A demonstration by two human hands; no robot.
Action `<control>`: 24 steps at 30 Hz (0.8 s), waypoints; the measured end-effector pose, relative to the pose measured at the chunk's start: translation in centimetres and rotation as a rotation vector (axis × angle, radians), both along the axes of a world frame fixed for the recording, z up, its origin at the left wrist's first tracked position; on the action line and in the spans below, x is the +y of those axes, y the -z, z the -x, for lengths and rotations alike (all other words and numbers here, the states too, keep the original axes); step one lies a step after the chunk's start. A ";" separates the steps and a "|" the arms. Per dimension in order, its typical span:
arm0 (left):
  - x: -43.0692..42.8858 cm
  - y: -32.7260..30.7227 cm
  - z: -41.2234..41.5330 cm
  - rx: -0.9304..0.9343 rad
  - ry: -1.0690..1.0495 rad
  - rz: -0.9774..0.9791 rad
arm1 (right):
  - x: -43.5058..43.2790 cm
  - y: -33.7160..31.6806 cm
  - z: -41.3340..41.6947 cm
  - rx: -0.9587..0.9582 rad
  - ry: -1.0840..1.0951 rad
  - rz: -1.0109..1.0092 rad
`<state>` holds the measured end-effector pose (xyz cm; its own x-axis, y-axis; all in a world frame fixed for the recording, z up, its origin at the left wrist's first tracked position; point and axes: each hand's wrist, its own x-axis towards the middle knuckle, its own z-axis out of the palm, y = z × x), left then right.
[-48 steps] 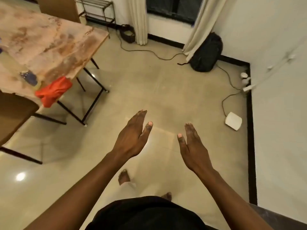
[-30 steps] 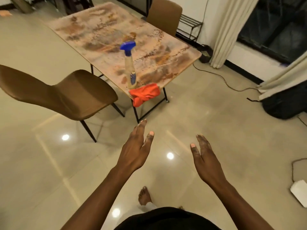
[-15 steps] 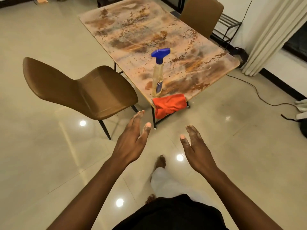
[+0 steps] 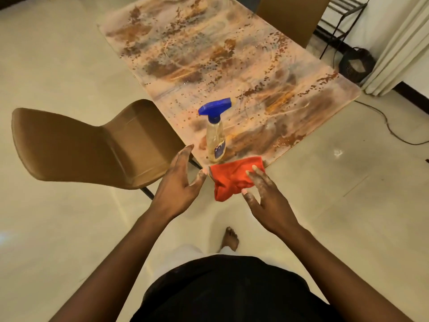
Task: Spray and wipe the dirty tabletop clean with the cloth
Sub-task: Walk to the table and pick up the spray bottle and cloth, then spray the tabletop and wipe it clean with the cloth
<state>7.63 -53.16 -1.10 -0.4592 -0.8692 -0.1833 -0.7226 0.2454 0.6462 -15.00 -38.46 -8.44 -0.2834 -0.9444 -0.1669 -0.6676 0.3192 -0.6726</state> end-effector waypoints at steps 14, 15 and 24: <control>-14.3 1.0 8.2 0.228 0.129 -0.195 | -8.1 4.2 2.2 0.326 -0.445 -0.307; -14.9 1.0 8.5 0.258 0.197 -0.213 | -8.6 4.3 2.0 0.328 -0.451 -0.328; -18.6 1.4 11.3 0.448 0.610 -0.307 | -9.9 6.2 1.0 0.260 -0.500 -0.486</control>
